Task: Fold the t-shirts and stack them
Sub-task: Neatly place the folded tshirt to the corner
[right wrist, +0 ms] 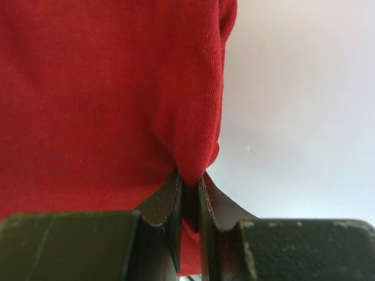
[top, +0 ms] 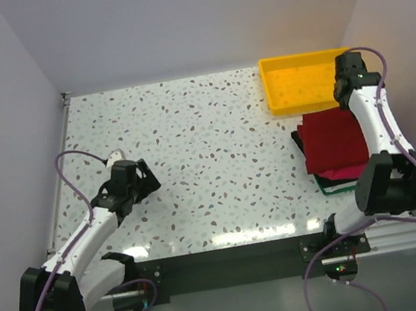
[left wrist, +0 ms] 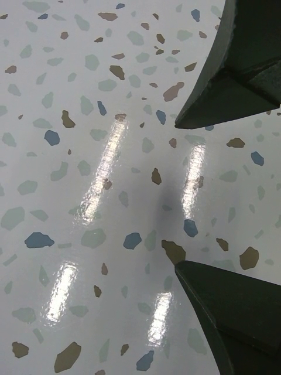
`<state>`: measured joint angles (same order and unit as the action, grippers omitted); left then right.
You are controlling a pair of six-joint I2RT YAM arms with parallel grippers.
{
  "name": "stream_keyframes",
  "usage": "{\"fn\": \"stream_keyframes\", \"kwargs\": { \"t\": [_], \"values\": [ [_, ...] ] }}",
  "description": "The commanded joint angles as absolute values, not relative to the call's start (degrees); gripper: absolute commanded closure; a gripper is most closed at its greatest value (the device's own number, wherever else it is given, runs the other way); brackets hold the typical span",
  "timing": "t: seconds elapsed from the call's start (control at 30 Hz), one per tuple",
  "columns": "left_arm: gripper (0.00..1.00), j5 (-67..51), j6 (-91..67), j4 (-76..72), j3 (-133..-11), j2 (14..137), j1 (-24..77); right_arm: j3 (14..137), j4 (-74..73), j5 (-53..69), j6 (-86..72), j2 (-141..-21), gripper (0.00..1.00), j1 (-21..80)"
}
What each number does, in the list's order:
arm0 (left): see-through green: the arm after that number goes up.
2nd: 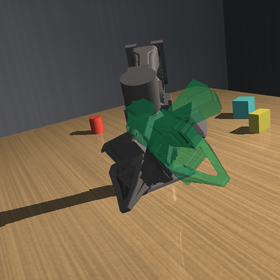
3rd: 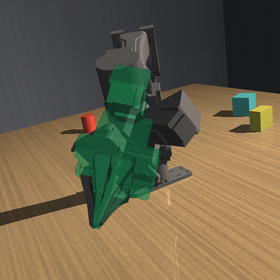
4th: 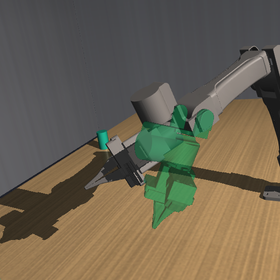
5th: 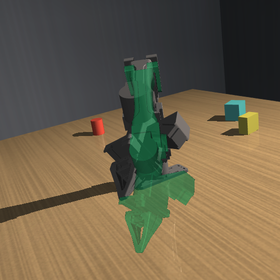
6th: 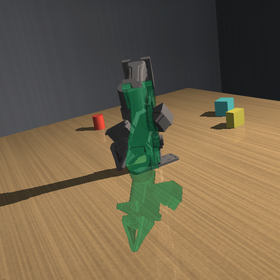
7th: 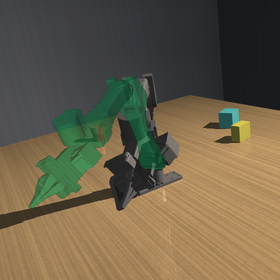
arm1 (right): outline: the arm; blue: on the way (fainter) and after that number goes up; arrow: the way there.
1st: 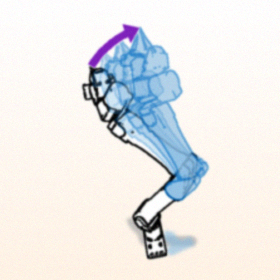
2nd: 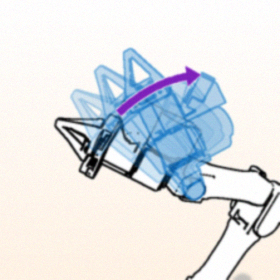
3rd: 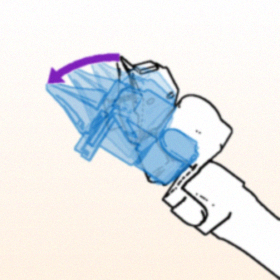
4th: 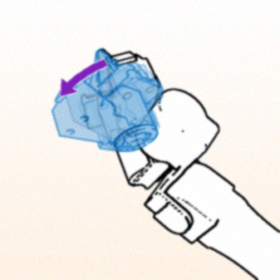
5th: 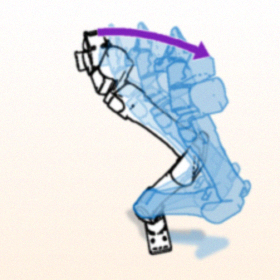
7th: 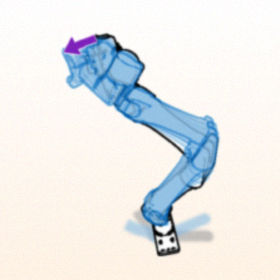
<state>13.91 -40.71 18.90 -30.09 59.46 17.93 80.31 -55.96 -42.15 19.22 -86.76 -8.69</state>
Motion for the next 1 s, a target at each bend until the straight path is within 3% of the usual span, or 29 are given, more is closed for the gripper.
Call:
{"fn": "stream_keyframes", "kwargs": {
  "t": [0.0,0.37,0.4,0.43,0.47,0.5,0.7,0.97],
  "values": [
    [0.00,14.06,-39.29,16.52,-29.53,59.41,17.31,80.25,-49.22,-45.53,25.65,-86.57,1.00,-10.98],
    [0.00,13.89,-39.29,16.44,-29.44,58.97,17.23,78.58,-45.97,-44.73,26.46,-90.79,1.00,-13.18],
    [0.00,14.06,-39.29,16.61,-29.44,58.80,17.05,78.57,-45.53,-45.52,25.85,-90.79,0.74,-13.27],
    [0.00,14.06,-39.37,16.61,-29.53,58.71,17.05,78.57,-45.35,-46.14,25.40,-90.97,0.57,-13.36],
    [0.00,14.06,-39.29,16.61,-29.36,58.54,17.05,79.01,-45.61,-46.40,24.88,-90.88,0.13,-13.27],
    [0.00,14.06,-39.29,16.70,-29.44,58.45,17.14,79.45,-45.79,-46.41,22.61,-90.79,0.01,-13.36],
    [0.00,14.24,-39.29,16.70,-29.88,57.92,17.05,82.70,-43.51,-39.57,11.20,-85.01,0.01,-13.36],
    [0.00,14.15,-41.04,20.99,-34.01,52.92,17.05,72.44,-28.05,-9.87,-9.11,-63.75,0.01,-13.27]
  ]
}}
